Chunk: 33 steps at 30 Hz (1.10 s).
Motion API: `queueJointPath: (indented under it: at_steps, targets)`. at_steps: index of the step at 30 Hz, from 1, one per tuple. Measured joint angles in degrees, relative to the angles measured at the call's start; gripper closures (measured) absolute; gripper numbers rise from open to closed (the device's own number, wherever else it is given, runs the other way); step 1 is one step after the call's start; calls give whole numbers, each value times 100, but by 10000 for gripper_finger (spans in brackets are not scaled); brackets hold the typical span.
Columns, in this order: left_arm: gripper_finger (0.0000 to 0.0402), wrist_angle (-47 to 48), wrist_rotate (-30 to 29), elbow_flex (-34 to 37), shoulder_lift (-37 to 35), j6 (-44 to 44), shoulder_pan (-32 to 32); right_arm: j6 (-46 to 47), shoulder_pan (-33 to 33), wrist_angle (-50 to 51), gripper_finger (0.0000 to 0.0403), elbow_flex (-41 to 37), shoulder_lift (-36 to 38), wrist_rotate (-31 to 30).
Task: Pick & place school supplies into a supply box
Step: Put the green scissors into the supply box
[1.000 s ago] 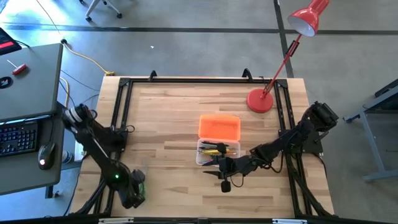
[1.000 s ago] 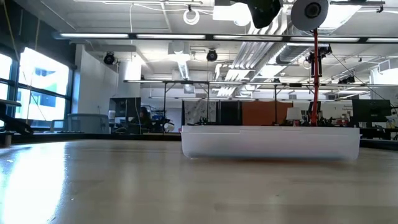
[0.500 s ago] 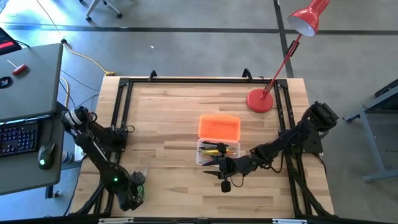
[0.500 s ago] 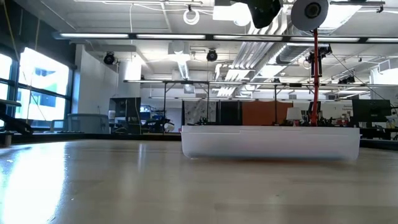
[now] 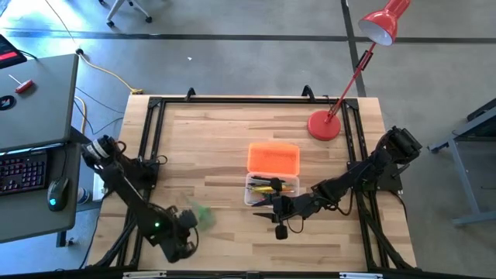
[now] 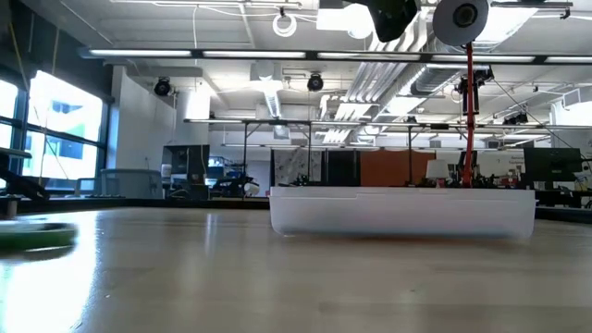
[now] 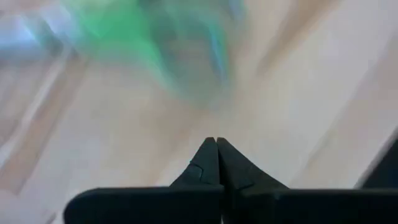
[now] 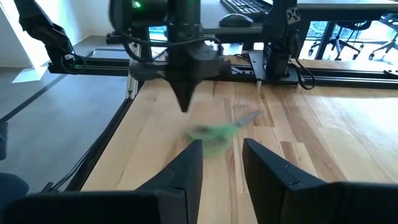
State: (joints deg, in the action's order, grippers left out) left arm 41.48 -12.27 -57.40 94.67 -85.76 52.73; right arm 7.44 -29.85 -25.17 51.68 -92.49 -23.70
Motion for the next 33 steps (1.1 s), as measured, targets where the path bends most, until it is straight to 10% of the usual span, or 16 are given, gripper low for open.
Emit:
queueJointPath:
  at_steps: [12,20,33]
  targets:
    - [380,-459,-350,-184,37,2329,-1219,0,-2,4,308,0,-2,22]
    - [294,-795,-870,-189,33,4730,-2509,2,-2,4,308,0,-2,11]
    - [257,-741,-357,36,247,5381,-4335,1,-4,42,308,0,-2,9]
